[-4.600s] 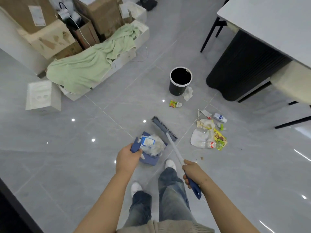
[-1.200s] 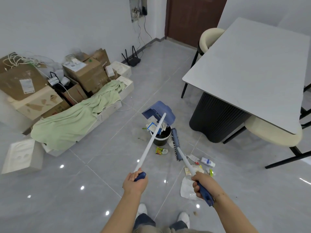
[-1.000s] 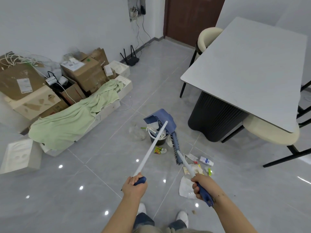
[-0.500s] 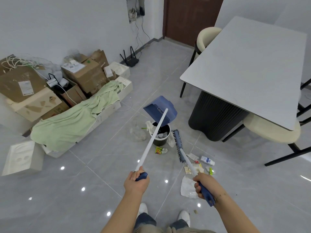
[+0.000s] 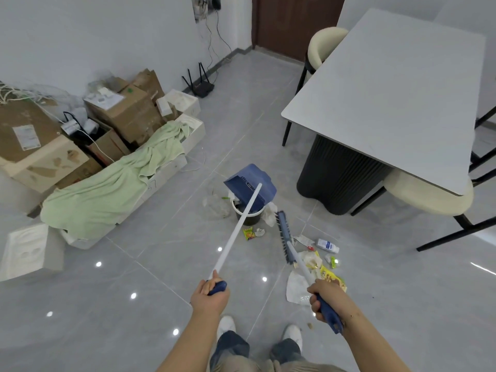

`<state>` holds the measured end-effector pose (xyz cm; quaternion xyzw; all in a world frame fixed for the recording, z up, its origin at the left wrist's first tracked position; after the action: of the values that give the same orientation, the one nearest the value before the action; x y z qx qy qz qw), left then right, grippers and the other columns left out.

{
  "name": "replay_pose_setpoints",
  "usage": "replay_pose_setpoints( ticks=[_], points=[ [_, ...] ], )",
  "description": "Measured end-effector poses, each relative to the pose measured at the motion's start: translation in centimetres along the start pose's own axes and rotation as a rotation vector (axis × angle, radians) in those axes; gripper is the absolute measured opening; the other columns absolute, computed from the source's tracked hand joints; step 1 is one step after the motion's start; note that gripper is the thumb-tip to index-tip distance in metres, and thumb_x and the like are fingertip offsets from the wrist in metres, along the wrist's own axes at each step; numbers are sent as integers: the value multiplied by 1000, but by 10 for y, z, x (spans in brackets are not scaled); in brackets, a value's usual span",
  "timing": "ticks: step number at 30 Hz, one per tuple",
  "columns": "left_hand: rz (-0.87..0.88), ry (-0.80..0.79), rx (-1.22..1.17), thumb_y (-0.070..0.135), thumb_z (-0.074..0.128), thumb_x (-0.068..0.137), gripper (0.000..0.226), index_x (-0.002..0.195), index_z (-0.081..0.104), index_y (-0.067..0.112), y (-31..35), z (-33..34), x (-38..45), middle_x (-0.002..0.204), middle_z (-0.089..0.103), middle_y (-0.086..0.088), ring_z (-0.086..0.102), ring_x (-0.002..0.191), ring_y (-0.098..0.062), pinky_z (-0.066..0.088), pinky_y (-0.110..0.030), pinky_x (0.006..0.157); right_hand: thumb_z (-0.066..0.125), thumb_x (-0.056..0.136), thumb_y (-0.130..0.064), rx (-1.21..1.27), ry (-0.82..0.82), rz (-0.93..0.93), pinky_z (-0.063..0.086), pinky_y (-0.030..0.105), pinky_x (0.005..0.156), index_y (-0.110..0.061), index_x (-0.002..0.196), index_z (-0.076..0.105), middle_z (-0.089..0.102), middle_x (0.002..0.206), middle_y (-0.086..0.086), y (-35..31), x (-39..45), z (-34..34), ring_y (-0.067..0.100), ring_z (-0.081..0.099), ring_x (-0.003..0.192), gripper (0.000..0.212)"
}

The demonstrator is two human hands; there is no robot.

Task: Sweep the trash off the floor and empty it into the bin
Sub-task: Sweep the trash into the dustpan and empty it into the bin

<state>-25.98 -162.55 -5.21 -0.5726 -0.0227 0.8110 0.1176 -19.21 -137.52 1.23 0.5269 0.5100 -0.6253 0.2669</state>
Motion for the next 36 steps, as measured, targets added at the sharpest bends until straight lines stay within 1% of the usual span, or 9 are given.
replay_pose_setpoints(
  ticks=[4,9,10,13,17,22,26,30,36],
  points=[
    [19,-33,35,24,36,102,37,126,51,0,8,11,-12,32,27,3,23,26,-8,16,-16,29,47,91,-3,18,4,-9,32,14,36,-5,97,47,46,56,8,-6,-5,1,9,39,28,6],
    [143,-175,235,27,38,100,35,112,52,-3,22,43,-33,32,29,7,28,24,-6,24,-12,29,44,92,-2,-27,8,-43,29,14,36,4,128,44,43,55,6,-17,-12,10,8,36,29,37],
    [183,-197,295,27,39,100,33,108,53,-2,24,50,-36,32,29,7,28,24,-6,25,-12,30,43,92,-2,-30,2,-59,28,14,35,2,127,45,42,54,6,-20,-13,13,9,35,28,35],
    [294,-261,417,20,40,98,23,98,55,3,32,67,-48,33,30,8,28,25,-6,26,-13,30,43,91,-2,-57,5,-124,30,15,35,-5,103,50,43,50,6,-33,-15,24,11,36,31,14],
    [398,-307,478,15,44,95,15,93,56,6,52,82,-55,36,31,10,28,27,-5,26,-13,30,46,91,-5,-96,-6,-187,32,16,37,-9,97,48,43,49,5,-54,-17,42,13,37,36,6],
    [618,-267,644,7,51,90,11,93,61,7,80,113,-62,40,32,9,27,30,-3,25,-16,31,45,91,-6,-105,-61,-285,34,16,35,-9,102,49,44,48,2,-86,-19,76,10,39,32,12],
    [777,-217,806,6,58,90,11,79,58,10,102,132,-69,40,33,9,26,31,-4,22,-16,33,44,94,-7,-70,-100,-288,34,16,33,-14,115,49,44,55,4,-112,-16,117,8,40,31,23],
    [823,-200,865,6,59,90,24,68,51,12,129,142,-68,40,33,9,26,31,-4,22,-14,33,43,94,-7,-108,-131,-309,34,16,36,-12,117,51,45,56,4,-131,-17,159,8,41,33,25],
    [830,-115,892,1,58,89,27,65,49,13,156,169,-48,40,33,8,27,31,-4,22,-14,33,42,95,-8,-202,-120,-308,34,17,36,-3,131,46,45,58,5,-174,-6,202,9,41,36,36]
  ],
)
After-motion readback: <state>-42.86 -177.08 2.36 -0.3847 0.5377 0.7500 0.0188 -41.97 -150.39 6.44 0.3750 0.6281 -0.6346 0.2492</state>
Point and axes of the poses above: each hand's wrist, its own x-axis towards the middle knuckle, its own z-axis out of the palm, y = z × x, the point moved 2 cm from there along x, towards the middle knuckle
